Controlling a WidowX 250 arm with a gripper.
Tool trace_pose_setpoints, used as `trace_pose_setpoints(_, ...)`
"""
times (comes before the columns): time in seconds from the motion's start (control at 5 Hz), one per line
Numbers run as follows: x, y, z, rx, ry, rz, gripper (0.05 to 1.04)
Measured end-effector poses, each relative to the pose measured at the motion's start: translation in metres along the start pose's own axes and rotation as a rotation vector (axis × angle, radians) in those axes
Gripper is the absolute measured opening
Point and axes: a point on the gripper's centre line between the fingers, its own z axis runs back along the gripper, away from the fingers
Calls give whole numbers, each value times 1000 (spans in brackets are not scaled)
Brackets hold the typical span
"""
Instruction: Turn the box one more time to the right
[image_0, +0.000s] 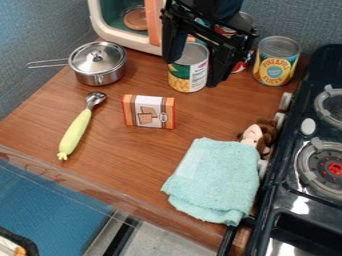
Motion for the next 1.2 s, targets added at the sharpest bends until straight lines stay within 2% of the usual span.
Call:
trace_pose_setpoints(0.2,2,-1,-10,1,32,-18,1000)
trace_pose_setpoints(0.4,24,12,-23,5,36,-106,1000)
trace_pose_setpoints(0.6,39,31,-29,-1,34,-113,1000)
trace_pose_setpoints(1.2,61,76,-49,-13,58,-13,999)
